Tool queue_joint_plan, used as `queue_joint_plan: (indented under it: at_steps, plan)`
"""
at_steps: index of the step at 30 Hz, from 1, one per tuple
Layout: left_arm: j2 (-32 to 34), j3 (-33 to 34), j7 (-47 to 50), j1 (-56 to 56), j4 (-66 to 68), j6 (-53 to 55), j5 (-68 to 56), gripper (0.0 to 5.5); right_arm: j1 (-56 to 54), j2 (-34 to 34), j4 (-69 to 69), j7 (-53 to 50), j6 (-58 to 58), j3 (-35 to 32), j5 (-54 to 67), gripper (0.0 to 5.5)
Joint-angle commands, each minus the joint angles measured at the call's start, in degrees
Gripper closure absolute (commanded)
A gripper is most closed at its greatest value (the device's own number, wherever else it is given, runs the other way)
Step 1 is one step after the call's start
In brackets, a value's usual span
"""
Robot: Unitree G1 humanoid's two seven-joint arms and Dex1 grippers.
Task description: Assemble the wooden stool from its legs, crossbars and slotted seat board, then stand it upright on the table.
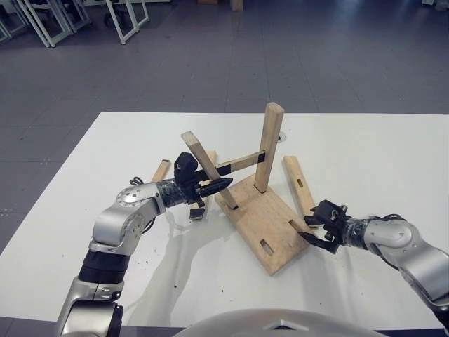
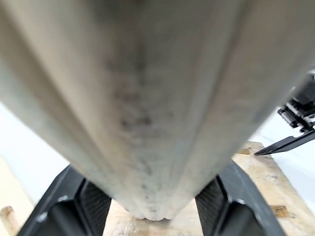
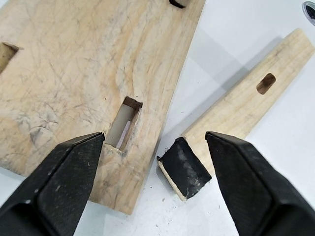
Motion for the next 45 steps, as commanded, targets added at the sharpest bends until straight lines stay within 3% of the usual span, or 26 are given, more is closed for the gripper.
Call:
queue_joint_plan:
  at_steps: [1,4,9,15,17,23,28,30,34,37,40,43,45]
  plan:
    - [3.00,-3.69,1.54,2.84,4.67,1.12,7.80,3.45,-1.89,1.41,-0.34,-0.58,1.77,-2.21,0.78,1.70]
    - [3.26,-4.16,1.71,2.93,5.24,0.48,7.96,3.45,-2.87,3.09,0.21,-1.45,3.40,-4.42,1.62,1.70]
    - [2.91,-4.24,1.69,2.53,6.21,0.11,7.14,3.45,-5.81,8.48,-2.45,-2.78,8.72,-8.11,6.77,2.64]
    - [2.08,-4.87,1.96,2.18,7.11,-0.43,7.24,3.45,-19.39,30.30,-2.97,-12.92,17.73,-13.08,16.00,3.70]
    - [1.51,-5.35,2.13,1.55,7.58,-0.64,7.38,3.45,-23.53,35.30,0.42,-16.84,17.51,-11.76,14.98,4.11]
    - [0.78,-6.79,1.70,-0.24,8.41,-0.94,7.49,3.45,-30.57,42.15,13.60,-25.35,8.79,-2.54,5.05,4.11]
    - [0.78,-7.40,1.23,-1.03,8.95,-1.22,7.43,3.45,-37.48,48.98,21.79,-31.23,-2.03,-4.62,0.12,4.11]
    - [0.81,-7.57,1.25,-1.01,8.94,-1.26,7.36,3.45,-36.82,48.33,23.54,-30.39,-0.89,-2.11,-1.01,4.11]
    - [0.69,-7.86,1.46,-0.83,8.62,-1.14,7.31,3.45,-29.51,39.96,24.07,-24.65,6.05,10.87,-4.19,4.11]
    - [0.56,-7.92,1.71,-0.80,8.47,-1.03,7.32,3.45,-26.30,37.98,22.56,-23.25,6.93,14.17,-5.29,4.11]
    - [0.38,-8.10,1.97,-1.06,8.94,-1.09,7.61,3.45,-27.07,41.09,20.61,-23.51,3.72,11.51,-4.64,4.11]
    - [-0.23,-8.49,2.08,-1.55,9.94,-1.18,7.83,3.45,-29.18,46.72,14.50,-22.07,-0.81,3.29,1.43,4.11]
    - [-0.69,-8.71,1.99,-1.73,10.96,-1.52,8.00,3.45,-28.87,46.56,8.88,-19.08,2.93,-3.07,8.45,4.11]
